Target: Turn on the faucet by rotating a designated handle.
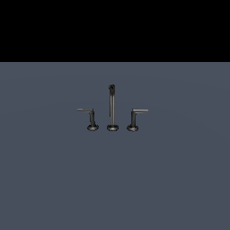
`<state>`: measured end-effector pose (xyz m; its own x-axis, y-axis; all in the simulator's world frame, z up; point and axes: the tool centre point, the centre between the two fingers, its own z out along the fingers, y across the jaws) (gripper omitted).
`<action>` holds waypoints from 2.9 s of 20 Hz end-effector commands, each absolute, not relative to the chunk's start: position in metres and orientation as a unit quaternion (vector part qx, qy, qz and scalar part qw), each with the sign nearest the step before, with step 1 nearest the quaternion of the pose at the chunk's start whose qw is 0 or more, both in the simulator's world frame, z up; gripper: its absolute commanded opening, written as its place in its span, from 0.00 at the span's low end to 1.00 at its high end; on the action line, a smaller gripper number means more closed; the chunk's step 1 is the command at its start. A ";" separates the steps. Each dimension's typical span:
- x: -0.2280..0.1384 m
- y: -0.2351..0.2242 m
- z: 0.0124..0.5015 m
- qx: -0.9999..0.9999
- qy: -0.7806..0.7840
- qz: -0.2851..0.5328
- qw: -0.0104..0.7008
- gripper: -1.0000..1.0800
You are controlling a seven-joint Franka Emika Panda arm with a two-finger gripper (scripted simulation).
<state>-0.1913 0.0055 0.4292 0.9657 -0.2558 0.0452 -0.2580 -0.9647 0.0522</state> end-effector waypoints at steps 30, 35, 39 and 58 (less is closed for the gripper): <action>-0.009 -0.022 0.230 0.871 -0.490 0.008 0.011 0.00; 0.017 -0.040 0.198 0.838 -0.545 0.006 0.009 0.00; 0.037 -0.058 0.171 0.808 -0.589 0.005 0.007 0.00; 0.083 -0.116 0.098 0.713 -0.701 0.000 0.000 0.00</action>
